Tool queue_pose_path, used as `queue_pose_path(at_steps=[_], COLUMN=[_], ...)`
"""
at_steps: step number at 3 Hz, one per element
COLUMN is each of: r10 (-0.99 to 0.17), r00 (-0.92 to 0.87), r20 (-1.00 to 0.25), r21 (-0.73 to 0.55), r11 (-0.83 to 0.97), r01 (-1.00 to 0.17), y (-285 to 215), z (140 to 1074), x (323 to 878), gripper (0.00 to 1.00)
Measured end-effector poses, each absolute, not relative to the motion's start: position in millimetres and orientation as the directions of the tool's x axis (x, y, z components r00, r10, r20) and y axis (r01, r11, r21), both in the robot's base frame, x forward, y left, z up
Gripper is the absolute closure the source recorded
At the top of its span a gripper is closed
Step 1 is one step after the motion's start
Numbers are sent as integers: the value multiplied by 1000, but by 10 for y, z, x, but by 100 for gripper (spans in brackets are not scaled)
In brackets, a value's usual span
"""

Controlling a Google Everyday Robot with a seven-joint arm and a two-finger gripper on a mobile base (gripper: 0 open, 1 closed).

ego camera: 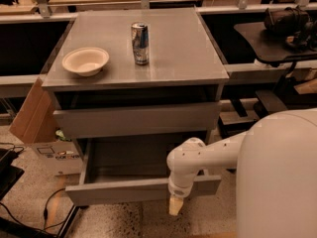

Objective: Open middle drawer

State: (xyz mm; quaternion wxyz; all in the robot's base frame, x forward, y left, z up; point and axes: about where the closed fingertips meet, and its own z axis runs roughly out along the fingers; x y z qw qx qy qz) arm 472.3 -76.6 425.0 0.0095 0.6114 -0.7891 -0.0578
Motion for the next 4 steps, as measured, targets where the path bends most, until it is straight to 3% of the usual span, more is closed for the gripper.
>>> queue_pose_path(at_steps=[2, 3, 4], r10=[-962, -962, -962], r00=[-266, -266, -266], r20=[-63, -63, -63], r21=[126, 126, 126], r11=[257, 257, 257], r01=[-958, -958, -958], y=[-782, -782, -782], z=[4339, 4364, 4364], x=[4626, 4626, 4626], gripper=[87, 86, 63])
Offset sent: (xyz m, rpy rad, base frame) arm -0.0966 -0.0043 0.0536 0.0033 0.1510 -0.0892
